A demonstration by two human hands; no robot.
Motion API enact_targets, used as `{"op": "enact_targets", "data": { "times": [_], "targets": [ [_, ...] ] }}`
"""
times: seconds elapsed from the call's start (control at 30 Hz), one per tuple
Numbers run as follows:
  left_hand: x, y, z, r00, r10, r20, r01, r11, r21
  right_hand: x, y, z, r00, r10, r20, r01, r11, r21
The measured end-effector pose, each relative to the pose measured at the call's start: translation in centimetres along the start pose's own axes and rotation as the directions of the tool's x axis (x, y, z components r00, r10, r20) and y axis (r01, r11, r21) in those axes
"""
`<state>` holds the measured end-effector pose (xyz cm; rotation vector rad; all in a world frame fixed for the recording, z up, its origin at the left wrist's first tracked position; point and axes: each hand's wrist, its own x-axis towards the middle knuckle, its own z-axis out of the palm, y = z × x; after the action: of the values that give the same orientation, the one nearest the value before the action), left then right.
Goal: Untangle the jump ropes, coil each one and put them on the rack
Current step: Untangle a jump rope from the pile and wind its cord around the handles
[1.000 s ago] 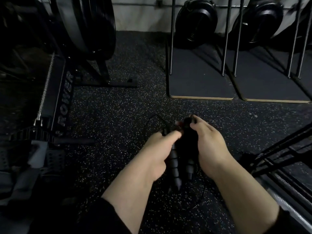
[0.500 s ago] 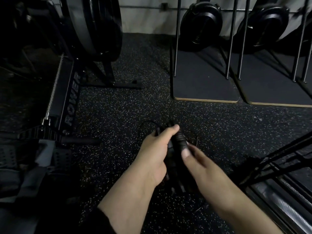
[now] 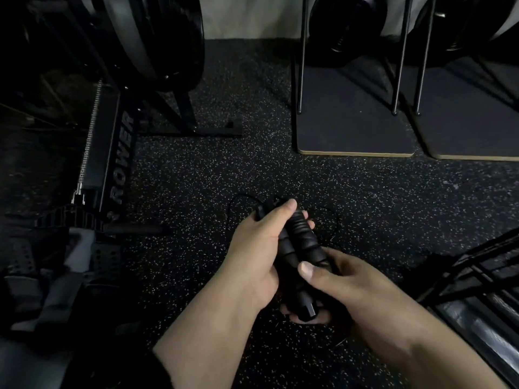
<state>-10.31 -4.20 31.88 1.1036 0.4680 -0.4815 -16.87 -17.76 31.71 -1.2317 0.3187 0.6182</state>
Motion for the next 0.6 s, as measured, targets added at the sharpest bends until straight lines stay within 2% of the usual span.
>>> {"op": "enact_targets", "data": {
  "times": [0.13, 0.23, 0.27, 0.3, 0.33, 0.37, 0.4, 0.43, 0.47, 0.5, 0.53, 0.6],
  "targets": [
    [0.1, -0.3, 1.1, 0.999, 0.022, 0.04, -0.025, 0.996, 0.085, 0.7, -0.4, -1.1, 0.987, 0.082, 0.139, -0.098, 0.988, 0.115],
    [0.5, 0.1, 0.7, 0.996, -0.034, 0.088, 0.009, 0.963, 0.271, 1.0, -0.4, -2.2, 0.991, 0.079, 0.111, -0.095, 0.984, 0.148],
    [0.9, 0.2, 0.3, 0.999, -0.009, 0.035, -0.004, 0.931, 0.364, 0.9, -0.5, -2.7, 0.993, 0.077, 0.089, -0.091, 0.981, 0.173],
    [1.3, 0.3, -0.2, 0.995, 0.083, -0.058, -0.048, 0.889, 0.454, 0.8, -0.6, -3.3, 0.994, 0.076, 0.077, -0.09, 0.977, 0.194],
    [1.7, 0.5, -0.9, 0.95, 0.275, -0.151, -0.153, 0.827, 0.542, 0.5, -0.7, -3.8, 0.994, 0.077, 0.081, -0.092, 0.974, 0.206],
    [2.0, 0.8, -1.6, 0.851, 0.5, -0.159, -0.306, 0.72, 0.622, 0.2, -0.8, -4.4, 0.992, 0.079, 0.102, -0.099, 0.973, 0.208],
    [2.3, 1.2, -2.2, 0.747, 0.662, -0.056, -0.453, 0.569, 0.686, -0.1, -0.9, -4.8, 0.987, 0.085, 0.136, -0.111, 0.974, 0.196],
    [2.5, 1.4, -2.8, 0.696, 0.708, 0.121, -0.563, 0.433, 0.704, -0.3, -1.0, -5.2, 0.981, 0.092, 0.171, -0.121, 0.978, 0.171],
    [2.7, 1.4, -3.2, 0.67, 0.672, 0.315, -0.656, 0.337, 0.675, -0.6, -1.0, -5.5, 0.974, 0.095, 0.207, -0.126, 0.982, 0.14],
    [3.0, 1.2, -3.5, 0.655, 0.593, 0.469, -0.715, 0.285, 0.638, -0.7, -1.0, -5.8, 0.963, 0.09, 0.252, -0.121, 0.986, 0.111],
    [3.0, 1.0, -3.6, 0.659, 0.495, 0.566, -0.736, 0.271, 0.621, -0.8, -1.0, -6.0, 0.95, 0.078, 0.304, -0.114, 0.988, 0.101],
    [3.0, 0.7, -3.5, 0.683, 0.402, 0.61, -0.729, 0.325, 0.602, -0.9, -0.9, -6.4, 0.916, 0.04, 0.399, -0.098, 0.987, 0.125]
  ]
}}
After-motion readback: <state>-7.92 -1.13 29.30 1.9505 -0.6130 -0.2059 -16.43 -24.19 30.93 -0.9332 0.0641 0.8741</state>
